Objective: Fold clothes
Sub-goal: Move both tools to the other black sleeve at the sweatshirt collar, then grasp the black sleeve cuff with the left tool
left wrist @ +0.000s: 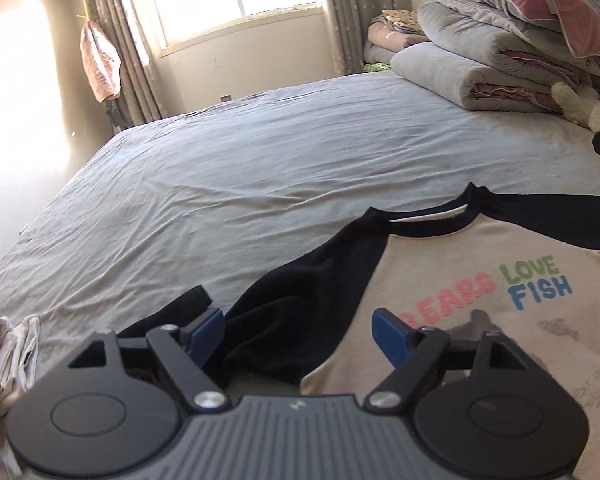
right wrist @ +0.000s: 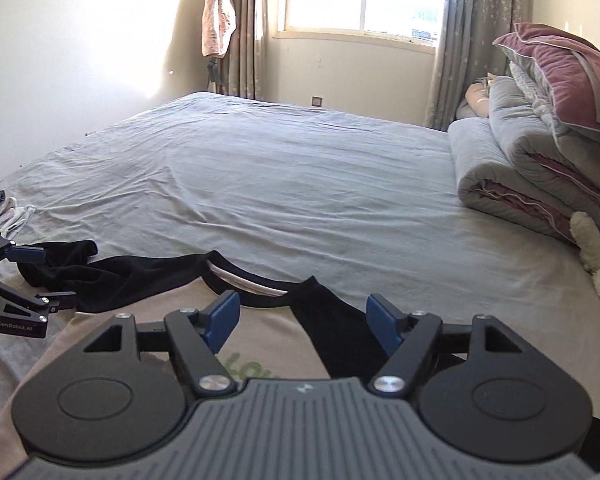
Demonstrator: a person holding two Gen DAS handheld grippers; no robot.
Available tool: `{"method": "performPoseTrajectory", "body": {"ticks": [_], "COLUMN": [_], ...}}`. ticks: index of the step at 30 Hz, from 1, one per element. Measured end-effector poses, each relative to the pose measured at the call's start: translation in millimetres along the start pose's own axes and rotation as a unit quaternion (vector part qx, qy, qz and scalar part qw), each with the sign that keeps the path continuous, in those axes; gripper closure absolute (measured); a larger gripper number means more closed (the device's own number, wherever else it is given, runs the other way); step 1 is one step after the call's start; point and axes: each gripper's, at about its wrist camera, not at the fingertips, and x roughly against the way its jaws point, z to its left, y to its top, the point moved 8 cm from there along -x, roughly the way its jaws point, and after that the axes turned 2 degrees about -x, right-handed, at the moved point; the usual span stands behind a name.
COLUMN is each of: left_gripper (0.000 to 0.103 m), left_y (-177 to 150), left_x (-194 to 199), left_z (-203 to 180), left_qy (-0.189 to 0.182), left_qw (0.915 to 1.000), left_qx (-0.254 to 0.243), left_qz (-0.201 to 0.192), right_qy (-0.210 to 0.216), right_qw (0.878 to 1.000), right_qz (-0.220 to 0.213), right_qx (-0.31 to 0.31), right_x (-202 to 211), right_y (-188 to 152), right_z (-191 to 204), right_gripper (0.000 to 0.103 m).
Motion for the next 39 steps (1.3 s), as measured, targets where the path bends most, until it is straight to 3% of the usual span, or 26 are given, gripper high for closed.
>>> {"method": "performPoseTrajectory", "body": {"ticks": [10, 17, 20, 25, 30, 32, 33, 35, 37, 39], "left_gripper": [0.014, 0.014, 0.014, 0.02, 0.045, 0.065, 0.068, 0.086, 0.087, 0.088], "left_y": [-26.3, -55.9, -59.7, -63.3, -69.2, -69.8, -70.4, -70.4, -66.7, -62.6], "left_x": [-27.9, -47.4, -53.4, -70.0, -83.7, -86.5, -87.1, -85.5, -80.0, -71.1], "left_z": [97.2, 154.0, 175.5, 183.9, 179.7, 177.3, 175.7, 174.5, 179.0, 187.6], "left_qy": [0.07, 0.118, 0.114, 0.068, 0.044, 0.025, 0.019, 0.029, 0.034, 0.043], "left_qw": [0.9936, 0.9879, 0.9857, 0.9842, 0.9799, 0.9773, 0.9766, 0.9771, 0.9735, 0.9648], "left_qx": [0.084, 0.084, 0.113, 0.157, 0.189, 0.206, 0.211, 0.208, 0.226, 0.259], "left_qz": [0.03, 0.058, 0.052, 0.043, 0.048, 0.041, 0.039, 0.034, 0.017, -0.009], "right_qy": [0.081, 0.132, 0.15, 0.169, 0.205, 0.22, 0.226, 0.23, 0.231, 0.229], "right_qw": [0.997, 0.991, 0.988, 0.985, 0.977, 0.973, 0.972, 0.97, 0.97, 0.97], "right_qz": [0.005, 0.026, 0.031, 0.039, 0.053, 0.065, 0.069, 0.074, 0.076, 0.078], "right_qx": [0.012, 0.007, 0.007, 0.012, -0.001, -0.005, -0.006, -0.006, -0.01, -0.013], "right_x": [-56.0, -97.8, -110.7, -131.6, -159.8, -171.7, -176.8, -183.7, -187.2, -189.3], "right_y": [13.0, 13.9, 13.8, 13.2, 23.1, 25.8, 26.7, 26.1, 23.7, 19.9], "right_z": [92.5, 143.1, 158.2, 174.9, 195.4, 207.9, 214.0, 223.4, 229.1, 229.6], "right_gripper": [0.023, 0.022, 0.021, 0.021, 0.021, 0.021, 0.021, 0.021, 0.021, 0.021]}}
